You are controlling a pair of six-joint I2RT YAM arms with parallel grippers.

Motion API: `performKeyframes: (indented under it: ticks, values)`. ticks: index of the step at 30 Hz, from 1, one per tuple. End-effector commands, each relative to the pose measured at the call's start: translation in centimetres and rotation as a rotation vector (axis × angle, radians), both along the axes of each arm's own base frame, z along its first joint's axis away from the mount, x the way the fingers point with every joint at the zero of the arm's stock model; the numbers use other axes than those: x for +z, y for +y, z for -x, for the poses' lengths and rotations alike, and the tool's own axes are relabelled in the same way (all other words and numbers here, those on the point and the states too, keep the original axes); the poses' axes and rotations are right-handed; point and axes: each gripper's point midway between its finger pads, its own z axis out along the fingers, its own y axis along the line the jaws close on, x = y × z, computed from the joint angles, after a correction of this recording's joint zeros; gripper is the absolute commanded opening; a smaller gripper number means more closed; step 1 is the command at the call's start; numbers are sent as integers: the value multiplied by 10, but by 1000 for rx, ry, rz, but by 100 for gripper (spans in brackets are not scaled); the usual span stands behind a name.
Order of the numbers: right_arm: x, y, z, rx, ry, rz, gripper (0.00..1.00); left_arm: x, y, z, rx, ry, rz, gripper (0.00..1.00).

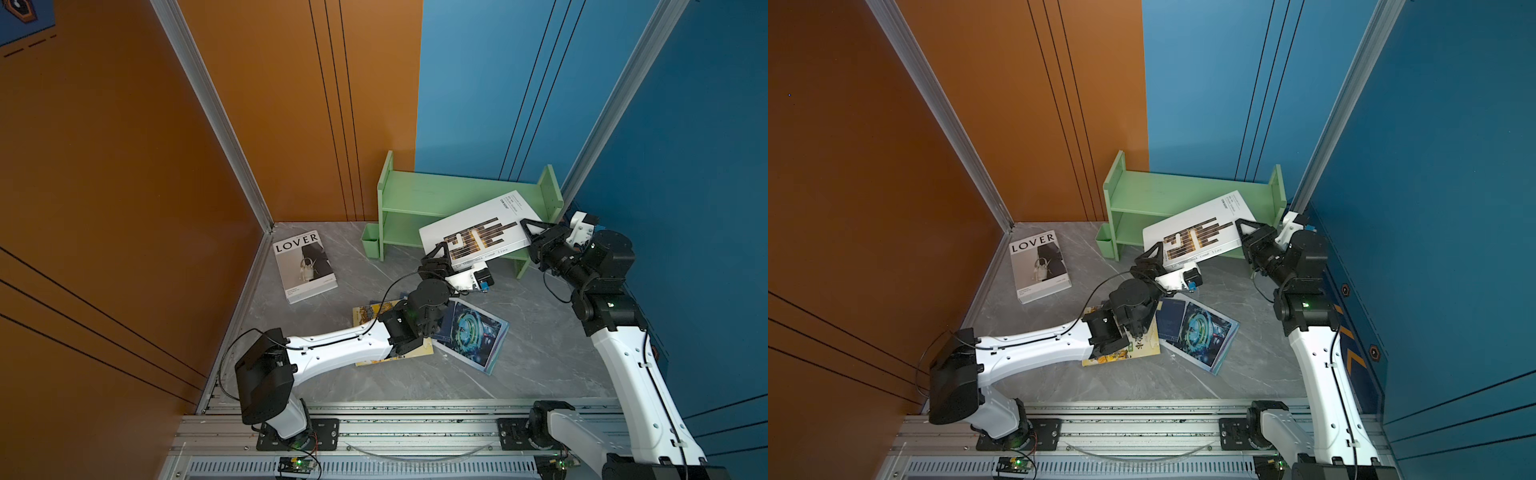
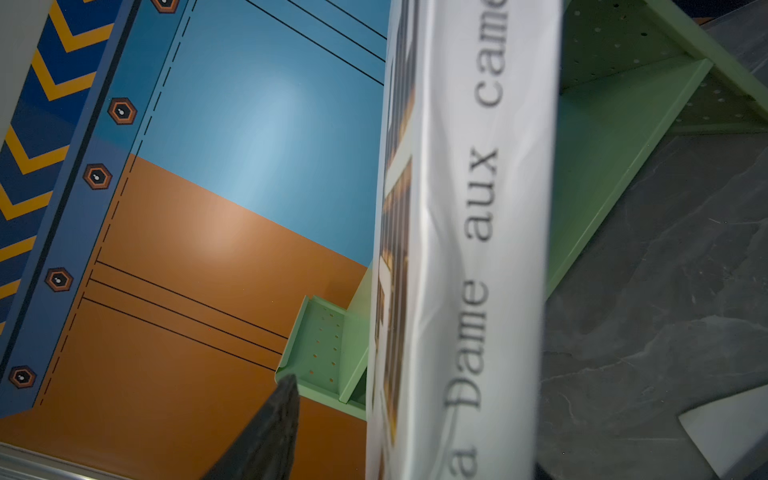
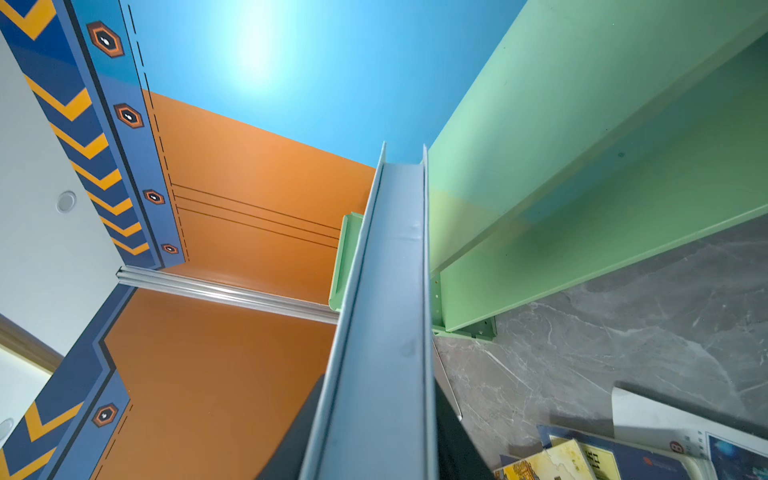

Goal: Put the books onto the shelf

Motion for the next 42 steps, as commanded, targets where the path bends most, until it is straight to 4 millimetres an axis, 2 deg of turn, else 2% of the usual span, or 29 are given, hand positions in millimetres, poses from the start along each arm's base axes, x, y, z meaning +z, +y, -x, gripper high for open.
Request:
performKeyframes:
  ticks: [1,6,10,13,17,21,26,30,34,42]
  values:
    - [12,-9,-6,-63,-55,-9,35,4,3,-7,-7,-1,70,63]
    - [12,-14,-13,-91,-66,-35,34,7,12,-22,8,4,103,67]
    - [10,-14,-20,-99,-73,-64,34,12,19,-31,22,17,161,67]
    - [13,-13,-23,-96,-84,-70,34,17,17,-34,-4,13,176,67]
    - [14,-16,-26,-114,-95,-70,34,18,27,-49,34,24,208,68]
    - [5,-19,-30,-145,-88,-92,34,17,43,-65,80,72,278,68]
    - [-9,-18,-39,-162,-78,-124,34,7,57,-76,65,196,384,69]
    - [-12,-17,-48,-179,-80,-134,34,-5,79,-86,80,298,486,71]
    - [-22,-16,-59,-202,-66,-157,33,-13,109,-92,111,373,609,71]
    - [-38,-13,-70,-265,-60,-192,33,-28,165,-92,119,577,909,74]
